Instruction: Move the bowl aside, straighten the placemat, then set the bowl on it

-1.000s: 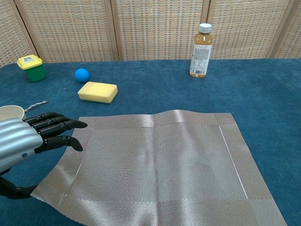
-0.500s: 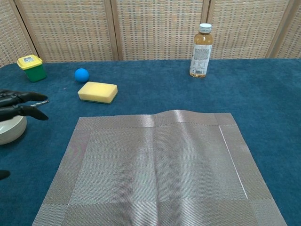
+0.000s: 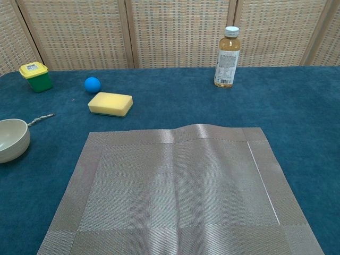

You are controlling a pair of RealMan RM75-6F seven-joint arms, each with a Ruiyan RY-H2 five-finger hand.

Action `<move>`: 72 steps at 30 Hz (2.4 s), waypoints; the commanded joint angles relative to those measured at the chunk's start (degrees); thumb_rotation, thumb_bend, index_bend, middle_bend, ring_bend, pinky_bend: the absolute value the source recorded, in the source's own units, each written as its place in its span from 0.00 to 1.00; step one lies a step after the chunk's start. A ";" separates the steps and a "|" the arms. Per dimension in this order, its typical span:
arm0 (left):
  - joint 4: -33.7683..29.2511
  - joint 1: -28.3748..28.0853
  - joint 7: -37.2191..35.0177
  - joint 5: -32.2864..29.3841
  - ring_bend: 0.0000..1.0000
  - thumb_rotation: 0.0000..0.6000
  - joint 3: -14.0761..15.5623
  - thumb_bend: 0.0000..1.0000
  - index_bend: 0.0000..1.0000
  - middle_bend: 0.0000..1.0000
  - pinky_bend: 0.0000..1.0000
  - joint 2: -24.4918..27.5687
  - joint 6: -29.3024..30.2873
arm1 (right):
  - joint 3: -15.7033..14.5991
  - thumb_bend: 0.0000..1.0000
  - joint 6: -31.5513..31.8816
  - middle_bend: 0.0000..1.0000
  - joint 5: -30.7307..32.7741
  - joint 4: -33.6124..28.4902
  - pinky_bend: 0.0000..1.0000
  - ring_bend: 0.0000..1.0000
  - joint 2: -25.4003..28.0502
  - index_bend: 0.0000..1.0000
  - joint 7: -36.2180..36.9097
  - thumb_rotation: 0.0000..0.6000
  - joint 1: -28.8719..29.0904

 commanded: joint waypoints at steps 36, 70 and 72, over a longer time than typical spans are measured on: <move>21.82 -4.75 -7.12 -11.47 0.00 1.00 -8.93 0.39 0.56 0.00 0.00 -11.82 -19.23 | -0.40 0.23 -0.53 0.00 -0.10 -0.17 0.00 0.00 -0.17 0.04 -0.64 1.00 0.17; 12.36 -6.11 -1.89 -7.07 0.00 1.00 -9.96 0.48 0.63 0.00 0.00 -9.18 -14.82 | -0.26 0.23 -0.03 0.00 -0.09 -0.35 0.00 0.00 0.10 0.04 -0.24 1.00 0.04; 10.47 -6.49 -0.88 -6.43 0.00 1.00 -10.08 0.48 0.63 0.00 0.00 -8.79 -14.44 | -0.22 0.23 -0.01 0.00 -0.04 -0.34 0.00 0.00 0.13 0.04 -0.19 1.00 0.04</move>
